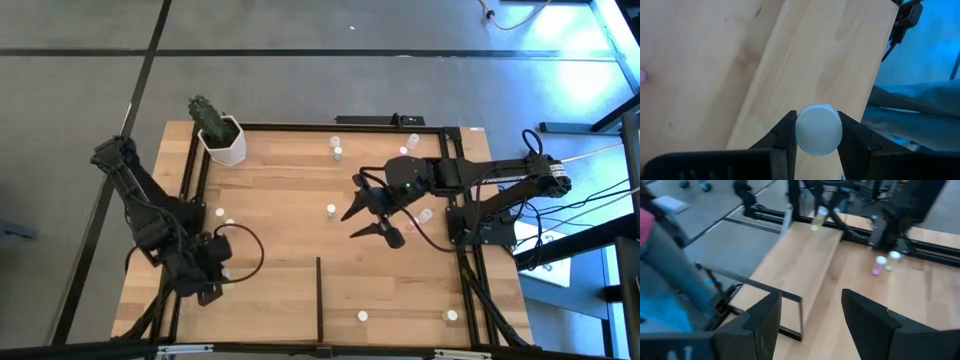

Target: Pick and place medicine bottles onto shelf by color

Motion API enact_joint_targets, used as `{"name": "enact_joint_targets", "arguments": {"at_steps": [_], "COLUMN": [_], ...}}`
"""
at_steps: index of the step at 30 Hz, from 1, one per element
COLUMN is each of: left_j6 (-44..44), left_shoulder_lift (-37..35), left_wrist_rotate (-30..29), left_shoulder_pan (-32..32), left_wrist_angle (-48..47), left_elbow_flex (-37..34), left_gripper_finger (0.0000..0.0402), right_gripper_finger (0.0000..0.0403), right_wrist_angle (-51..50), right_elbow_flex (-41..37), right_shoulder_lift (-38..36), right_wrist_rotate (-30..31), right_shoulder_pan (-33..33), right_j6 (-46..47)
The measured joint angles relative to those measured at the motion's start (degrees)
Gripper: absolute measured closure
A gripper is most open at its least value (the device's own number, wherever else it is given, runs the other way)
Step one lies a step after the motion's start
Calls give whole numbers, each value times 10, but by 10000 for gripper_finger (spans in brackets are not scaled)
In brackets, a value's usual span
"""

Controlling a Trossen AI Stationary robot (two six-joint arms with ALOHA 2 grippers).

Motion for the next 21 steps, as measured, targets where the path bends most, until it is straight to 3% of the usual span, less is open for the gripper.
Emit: {"name": "enact_joint_targets", "arguments": {"at_steps": [13, 21], "left_j6": [3, 4], "left_shoulder_lift": [19, 67], "left_wrist_rotate": [0, 2], "left_shoulder_pan": [-81, -115], "left_wrist_angle": [23, 59], "left_elbow_flex": [0, 0], "left_gripper_finger": [306, 306], "right_gripper_finger": [192, 192], "right_wrist_angle": [-2, -10], "right_elbow_flex": [0, 0], "right_shoulder_lift": [0, 0], "right_wrist_rotate": [-16, -15], "right_shoulder_pan": [0, 0], "right_j6": [-20, -20]}}
